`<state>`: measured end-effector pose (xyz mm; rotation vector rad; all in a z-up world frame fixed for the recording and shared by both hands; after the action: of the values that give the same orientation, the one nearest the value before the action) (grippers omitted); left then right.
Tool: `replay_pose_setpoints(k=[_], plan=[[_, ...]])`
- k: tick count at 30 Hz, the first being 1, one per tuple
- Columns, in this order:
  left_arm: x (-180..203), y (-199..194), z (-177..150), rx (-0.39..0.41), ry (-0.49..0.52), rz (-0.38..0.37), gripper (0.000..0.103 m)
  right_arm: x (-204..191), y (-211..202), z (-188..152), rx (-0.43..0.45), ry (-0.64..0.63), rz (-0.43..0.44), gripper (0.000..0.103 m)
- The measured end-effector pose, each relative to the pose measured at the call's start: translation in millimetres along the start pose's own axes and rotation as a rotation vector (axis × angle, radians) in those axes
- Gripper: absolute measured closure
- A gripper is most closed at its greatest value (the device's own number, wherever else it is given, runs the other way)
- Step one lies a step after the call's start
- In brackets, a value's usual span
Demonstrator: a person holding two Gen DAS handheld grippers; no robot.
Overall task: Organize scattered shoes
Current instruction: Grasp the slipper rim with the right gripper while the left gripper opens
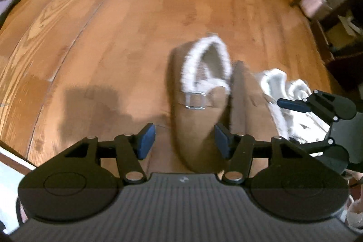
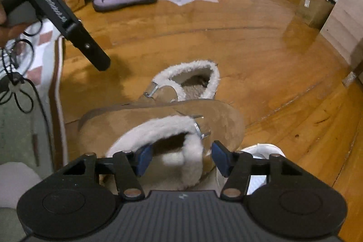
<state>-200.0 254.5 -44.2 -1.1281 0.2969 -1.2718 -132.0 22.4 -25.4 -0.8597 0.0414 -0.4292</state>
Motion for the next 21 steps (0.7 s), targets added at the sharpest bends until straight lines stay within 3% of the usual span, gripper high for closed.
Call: replay_pose_setpoints(k=[1,3,4,5,7,10,14,15,16,21], plan=[[-3,0,0,-0.002,-0.004,0.002,0.047,1,5,0,-0.011,0.005,-0.007,0.046],[-8,3,-1,-0.006,0.006,0.022,0.047,3,16,-1,-0.033,0.015,-0.022,0.059],[-9,3,-2,-0.009,0.015,0.029,0.047,4,21,-1,-0.044,0.02,-0.029,0.06],[-10,4,-3,-0.011,0.02,0.038,0.047,5,27,-1,-0.054,0.025,-0.036,0.072],[-11,8,-3,-0.014,0.025,0.046,0.047,8,28,-1,-0.048,0.099,-0.045,0.074],[-14,12,-1,-0.007,0.017,0.058,0.047,22,14,4,-0.001,0.283,-0.037,0.076],[-23,6,6,0.038,-0.013,0.079,0.047,52,1,-3,0.029,0.682,0.058,0.076],[-25,3,7,0.052,-0.019,0.087,0.047,55,4,-1,0.03,0.704,0.063,0.076],[-27,0,8,0.063,-0.024,0.093,0.047,63,-3,-11,0.032,0.883,0.115,0.076],[-36,-12,9,0.093,-0.046,0.096,0.046,70,-13,-34,0.041,1.248,0.245,0.077]])
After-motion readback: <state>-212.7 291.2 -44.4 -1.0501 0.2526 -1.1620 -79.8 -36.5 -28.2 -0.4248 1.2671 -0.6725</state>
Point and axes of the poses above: each gripper's, at about its wrist camera, not at the fingertips, and y roughly the way its jaws point, x to its right, z to its top, the point moved 1 cm from there along y, roughly the way its jaws point, and after that the axes turned 9 degrees about x, right-handed, at the moved point
